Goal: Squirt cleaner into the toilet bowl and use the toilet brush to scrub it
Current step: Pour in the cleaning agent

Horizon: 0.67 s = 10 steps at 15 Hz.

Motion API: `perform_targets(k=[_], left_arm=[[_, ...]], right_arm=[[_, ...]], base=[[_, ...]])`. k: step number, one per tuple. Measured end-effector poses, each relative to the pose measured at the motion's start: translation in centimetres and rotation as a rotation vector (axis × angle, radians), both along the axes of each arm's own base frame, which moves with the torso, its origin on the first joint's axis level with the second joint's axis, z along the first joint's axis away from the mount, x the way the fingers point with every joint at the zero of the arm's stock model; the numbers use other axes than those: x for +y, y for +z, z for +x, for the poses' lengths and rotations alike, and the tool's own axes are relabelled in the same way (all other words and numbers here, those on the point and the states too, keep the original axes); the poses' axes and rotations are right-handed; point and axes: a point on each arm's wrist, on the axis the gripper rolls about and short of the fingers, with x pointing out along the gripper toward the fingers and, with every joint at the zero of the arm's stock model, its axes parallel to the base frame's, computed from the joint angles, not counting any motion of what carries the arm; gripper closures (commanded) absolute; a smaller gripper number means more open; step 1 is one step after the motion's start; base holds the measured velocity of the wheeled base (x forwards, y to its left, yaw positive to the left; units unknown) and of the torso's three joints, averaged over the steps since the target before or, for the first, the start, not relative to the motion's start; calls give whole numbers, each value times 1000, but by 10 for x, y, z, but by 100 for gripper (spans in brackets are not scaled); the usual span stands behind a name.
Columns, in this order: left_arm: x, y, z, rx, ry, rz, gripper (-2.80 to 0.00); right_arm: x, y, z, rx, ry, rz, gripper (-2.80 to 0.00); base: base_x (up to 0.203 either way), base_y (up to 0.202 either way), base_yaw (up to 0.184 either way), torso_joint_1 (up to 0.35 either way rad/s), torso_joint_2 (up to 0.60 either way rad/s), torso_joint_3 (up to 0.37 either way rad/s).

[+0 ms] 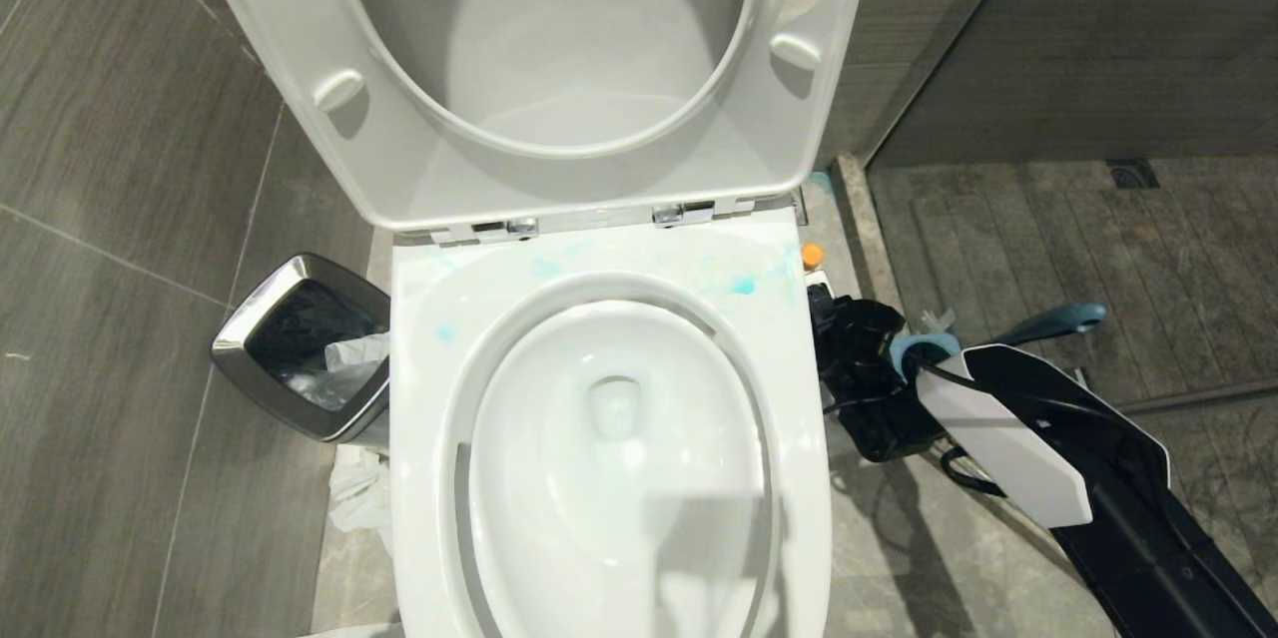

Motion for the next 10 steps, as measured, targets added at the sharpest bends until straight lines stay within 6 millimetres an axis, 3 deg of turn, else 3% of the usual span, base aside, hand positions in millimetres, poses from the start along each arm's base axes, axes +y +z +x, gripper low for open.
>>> perform_targets(k=[9, 10], left_arm=[[0, 0, 0, 0, 0, 0, 0], [0, 0, 0, 0, -1, 0, 0]], right_arm=[[-2, 0, -30, 56, 16, 69, 0], [0, 0, -32, 61, 21, 72, -280]], base=[[0, 0, 0, 0, 0, 0], [0, 0, 0, 0, 0, 0]])
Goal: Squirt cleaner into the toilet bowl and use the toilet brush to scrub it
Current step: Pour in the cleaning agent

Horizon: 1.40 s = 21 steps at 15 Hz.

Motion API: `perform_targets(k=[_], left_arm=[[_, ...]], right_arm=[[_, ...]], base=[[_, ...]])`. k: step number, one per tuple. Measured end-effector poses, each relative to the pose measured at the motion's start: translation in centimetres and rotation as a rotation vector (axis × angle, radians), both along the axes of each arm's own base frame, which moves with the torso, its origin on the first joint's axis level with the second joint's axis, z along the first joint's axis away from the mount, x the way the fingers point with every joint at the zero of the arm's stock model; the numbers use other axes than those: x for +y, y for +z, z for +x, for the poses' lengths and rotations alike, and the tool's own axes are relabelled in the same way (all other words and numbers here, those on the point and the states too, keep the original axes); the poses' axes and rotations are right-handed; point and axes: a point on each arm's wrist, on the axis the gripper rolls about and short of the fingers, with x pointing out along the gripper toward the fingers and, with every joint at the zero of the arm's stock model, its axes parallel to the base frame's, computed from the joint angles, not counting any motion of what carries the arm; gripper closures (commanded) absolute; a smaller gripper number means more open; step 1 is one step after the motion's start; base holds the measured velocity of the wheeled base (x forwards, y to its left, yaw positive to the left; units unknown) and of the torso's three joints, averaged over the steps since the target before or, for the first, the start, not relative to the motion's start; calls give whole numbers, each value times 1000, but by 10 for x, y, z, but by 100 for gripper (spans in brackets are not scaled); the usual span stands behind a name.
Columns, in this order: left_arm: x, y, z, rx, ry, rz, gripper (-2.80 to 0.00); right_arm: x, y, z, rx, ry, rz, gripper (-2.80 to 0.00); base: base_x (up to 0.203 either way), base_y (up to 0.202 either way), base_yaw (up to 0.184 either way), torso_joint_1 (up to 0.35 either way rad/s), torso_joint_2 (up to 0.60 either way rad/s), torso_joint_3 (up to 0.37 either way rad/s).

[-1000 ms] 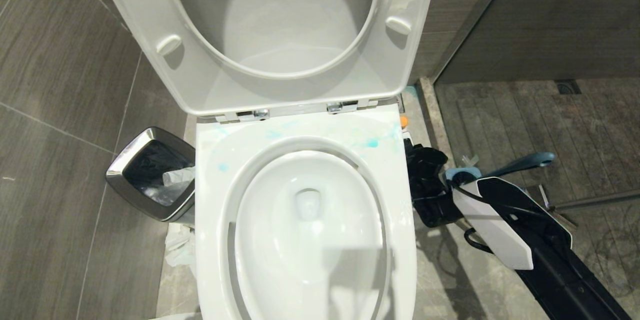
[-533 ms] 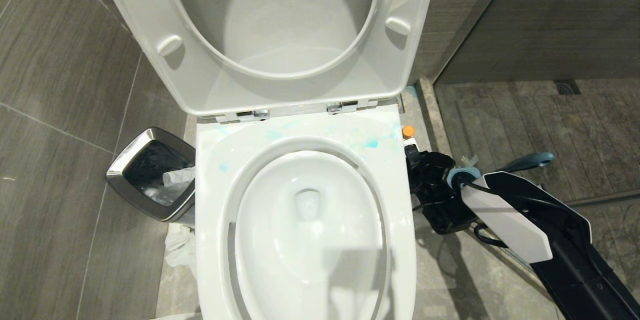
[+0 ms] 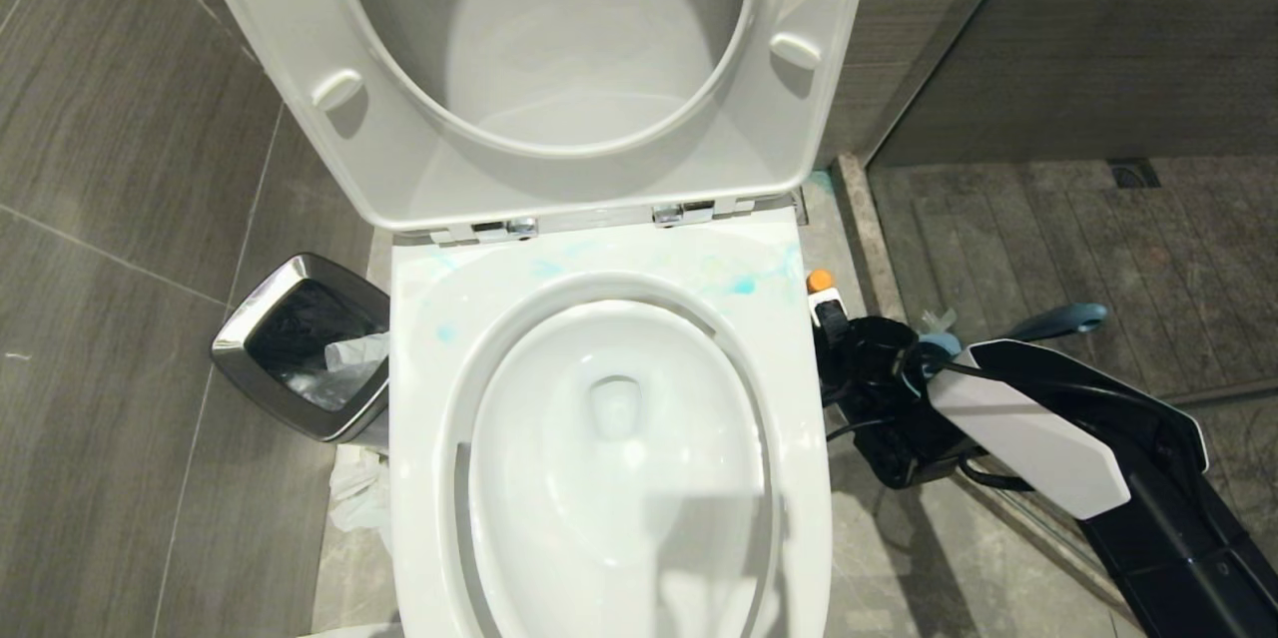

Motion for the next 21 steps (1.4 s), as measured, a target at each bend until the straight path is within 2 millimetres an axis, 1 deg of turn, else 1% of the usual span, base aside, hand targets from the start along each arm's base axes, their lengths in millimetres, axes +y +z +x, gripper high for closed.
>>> perform_targets(k=[4, 7, 9, 12, 14, 16, 21], left_arm=[[0, 0, 0, 0, 1, 0, 0], [0, 0, 0, 0, 1, 0, 0], [0, 0, 0, 0, 0, 0, 0], [0, 0, 0, 0, 1, 0, 0], [0, 0, 0, 0, 1, 0, 0], [0, 0, 0, 0, 1, 0, 0], [0, 0, 0, 0, 1, 0, 0]], right_arm=[[6, 0, -6, 15, 12, 8, -280], [5, -2, -13, 43, 13, 14, -280], [3, -7, -21, 84, 14, 8, -280], [-4, -17, -44, 190, 12, 2, -280], [-9, -20, -50, 222, 9, 14, -280], [-11, -20, -44, 203, 3, 18, -280], [-7, -23, -22, 132, 2, 19, -280]], base=[[0, 0, 0, 0, 0, 0], [0, 0, 0, 0, 0, 0], [0, 0, 0, 0, 0, 0], [0, 0, 0, 0, 0, 0], [0, 0, 0, 0, 0, 0], [0, 0, 0, 0, 0, 0], [0, 0, 0, 0, 0, 0]])
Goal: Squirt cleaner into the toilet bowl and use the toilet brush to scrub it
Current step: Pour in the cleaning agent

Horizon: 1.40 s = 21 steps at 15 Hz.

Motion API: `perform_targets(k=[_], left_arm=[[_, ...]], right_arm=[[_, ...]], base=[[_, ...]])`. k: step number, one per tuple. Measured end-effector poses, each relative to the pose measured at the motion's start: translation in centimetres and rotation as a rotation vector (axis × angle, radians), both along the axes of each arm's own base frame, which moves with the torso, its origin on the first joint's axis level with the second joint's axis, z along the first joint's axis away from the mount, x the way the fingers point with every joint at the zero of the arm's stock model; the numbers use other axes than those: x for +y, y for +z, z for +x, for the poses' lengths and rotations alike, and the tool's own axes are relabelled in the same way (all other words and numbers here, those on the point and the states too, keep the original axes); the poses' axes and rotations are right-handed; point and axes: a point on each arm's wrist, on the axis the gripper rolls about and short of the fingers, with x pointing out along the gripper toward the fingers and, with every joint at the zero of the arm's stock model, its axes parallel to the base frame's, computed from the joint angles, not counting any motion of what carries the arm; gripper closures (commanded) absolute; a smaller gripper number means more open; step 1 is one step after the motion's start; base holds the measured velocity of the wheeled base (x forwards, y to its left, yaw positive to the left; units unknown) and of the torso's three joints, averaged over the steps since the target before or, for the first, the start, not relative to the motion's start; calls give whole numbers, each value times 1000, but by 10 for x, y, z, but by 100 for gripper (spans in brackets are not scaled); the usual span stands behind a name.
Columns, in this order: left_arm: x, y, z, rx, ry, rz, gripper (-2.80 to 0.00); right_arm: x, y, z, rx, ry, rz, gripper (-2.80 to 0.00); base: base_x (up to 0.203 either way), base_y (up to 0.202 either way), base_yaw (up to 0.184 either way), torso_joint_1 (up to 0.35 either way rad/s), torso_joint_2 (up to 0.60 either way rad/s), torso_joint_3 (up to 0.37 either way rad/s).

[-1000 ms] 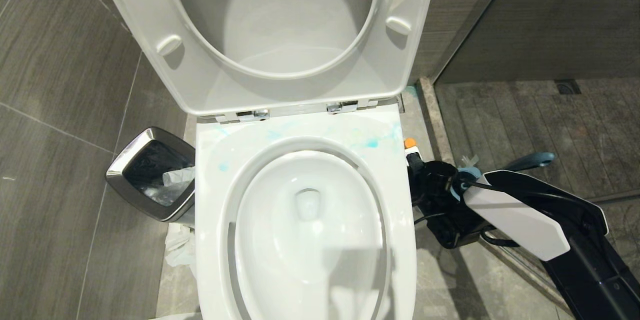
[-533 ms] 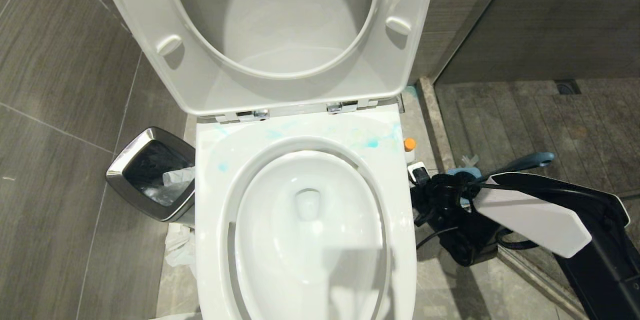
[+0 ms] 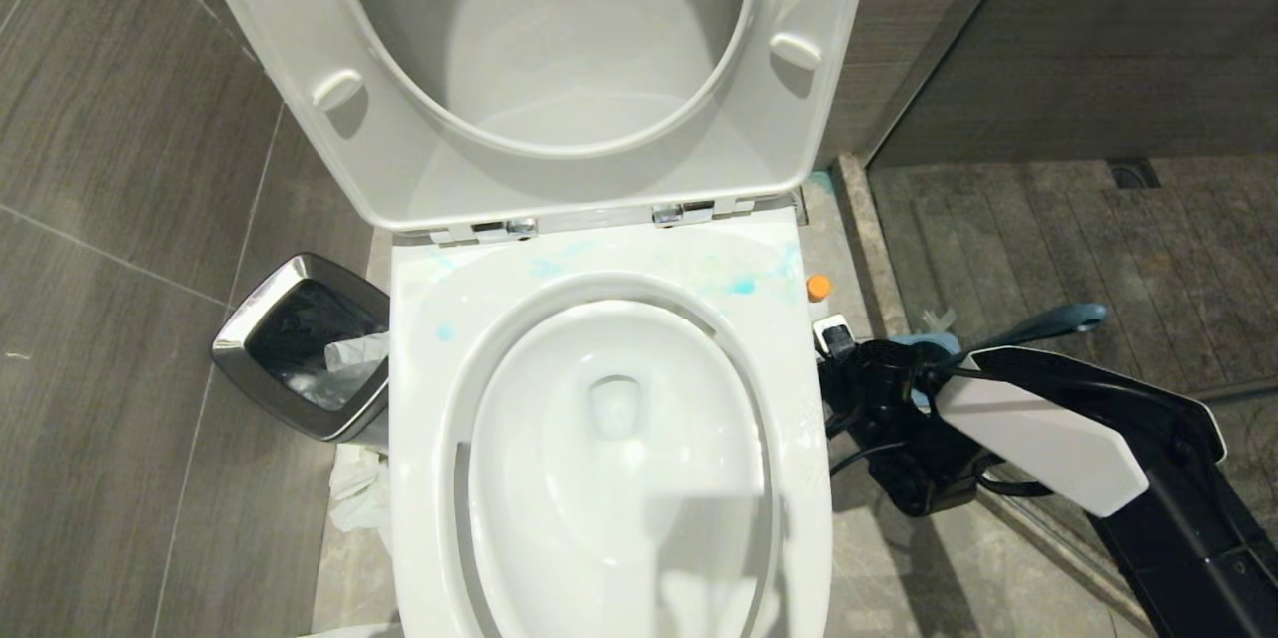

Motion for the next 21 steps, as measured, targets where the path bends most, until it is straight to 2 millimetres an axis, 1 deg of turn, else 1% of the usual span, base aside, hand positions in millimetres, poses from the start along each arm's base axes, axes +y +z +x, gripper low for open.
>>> perform_targets(k=[4, 8, 14, 17, 21], left_arm=[[0, 0, 0, 0, 0, 0, 0], [0, 0, 0, 0, 0, 0, 0], [0, 0, 0, 0, 0, 0, 0], [0, 0, 0, 0, 0, 0, 0], [0, 0, 0, 0, 0, 0, 0]], right_arm=[[1, -1, 18, -77, 13, -91, -280], [4, -3, 30, -140, 64, -150, -280], [6, -8, 34, -158, 90, -171, -280], [7, 0, 41, -198, 82, -173, -280], [9, 3, 46, -220, 81, -180, -280]], base=[[0, 0, 0, 0, 0, 0], [0, 0, 0, 0, 0, 0], [0, 0, 0, 0, 0, 0], [0, 0, 0, 0, 0, 0], [0, 0, 0, 0, 0, 0]])
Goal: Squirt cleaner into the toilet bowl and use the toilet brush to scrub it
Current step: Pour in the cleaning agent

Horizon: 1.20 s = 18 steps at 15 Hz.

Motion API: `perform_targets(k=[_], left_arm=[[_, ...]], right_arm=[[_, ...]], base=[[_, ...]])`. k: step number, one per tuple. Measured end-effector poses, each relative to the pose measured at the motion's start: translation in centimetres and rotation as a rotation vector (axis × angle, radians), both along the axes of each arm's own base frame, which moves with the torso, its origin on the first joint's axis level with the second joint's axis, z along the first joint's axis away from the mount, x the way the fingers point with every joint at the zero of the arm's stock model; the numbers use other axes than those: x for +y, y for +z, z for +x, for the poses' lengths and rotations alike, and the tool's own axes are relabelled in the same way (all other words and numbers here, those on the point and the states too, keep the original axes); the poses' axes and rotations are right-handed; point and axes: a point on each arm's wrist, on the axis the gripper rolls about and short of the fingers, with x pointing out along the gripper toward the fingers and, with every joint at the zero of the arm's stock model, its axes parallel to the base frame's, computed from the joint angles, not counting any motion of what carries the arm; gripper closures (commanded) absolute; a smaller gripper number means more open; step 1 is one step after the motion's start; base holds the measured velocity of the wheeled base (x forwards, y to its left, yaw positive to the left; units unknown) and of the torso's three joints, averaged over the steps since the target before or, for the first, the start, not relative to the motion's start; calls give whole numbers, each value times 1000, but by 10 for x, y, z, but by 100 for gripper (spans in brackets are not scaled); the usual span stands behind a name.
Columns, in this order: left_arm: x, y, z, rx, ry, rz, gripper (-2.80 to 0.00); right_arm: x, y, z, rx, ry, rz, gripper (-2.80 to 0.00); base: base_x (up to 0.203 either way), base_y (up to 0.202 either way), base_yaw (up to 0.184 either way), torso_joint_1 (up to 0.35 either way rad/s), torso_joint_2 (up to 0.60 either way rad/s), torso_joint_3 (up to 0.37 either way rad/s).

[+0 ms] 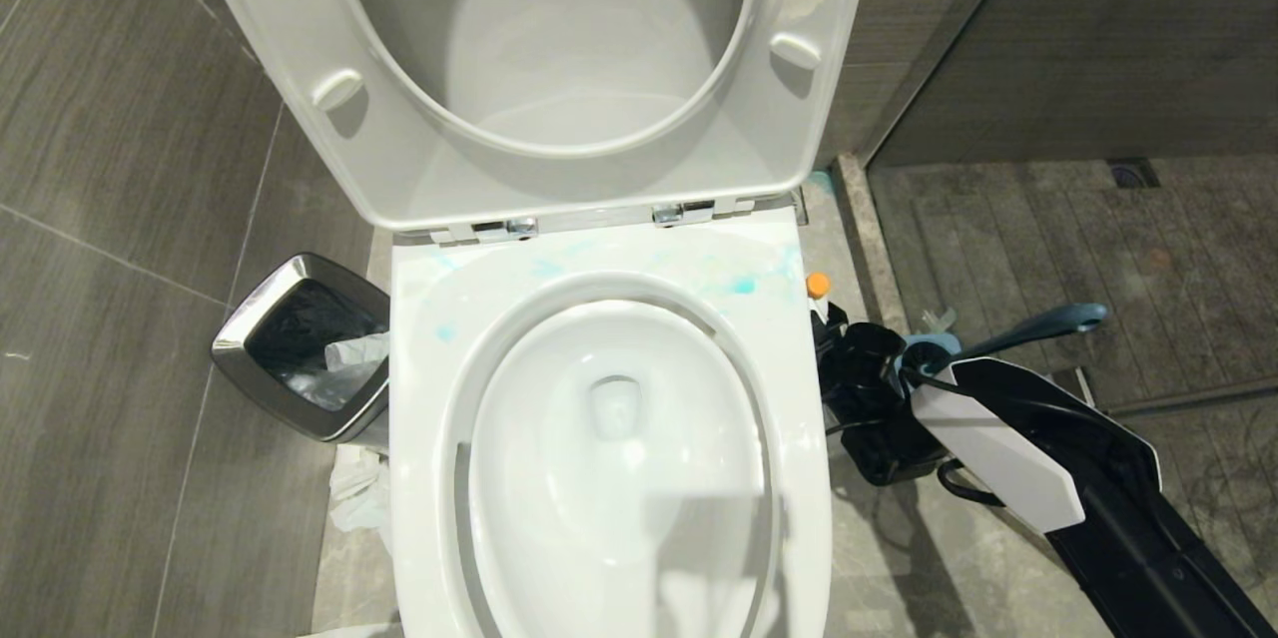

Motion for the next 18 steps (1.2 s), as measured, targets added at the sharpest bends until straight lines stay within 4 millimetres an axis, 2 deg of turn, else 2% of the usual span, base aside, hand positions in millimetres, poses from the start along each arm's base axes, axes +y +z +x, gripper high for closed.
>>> perform_targets(k=[5, 6, 18], left_arm=[[0, 0, 0, 0, 0, 0, 0], [0, 0, 0, 0, 0, 0, 0], [0, 0, 0, 0, 0, 0, 0]], right_arm=[[0, -2, 3, 11, 0, -11, -280], [0, -3, 3, 12, 1, -11, 0], [0, 9, 5, -17, 1, 27, 0]], base=[[0, 0, 0, 0, 0, 0], [0, 0, 0, 0, 0, 0], [0, 0, 0, 0, 0, 0]])
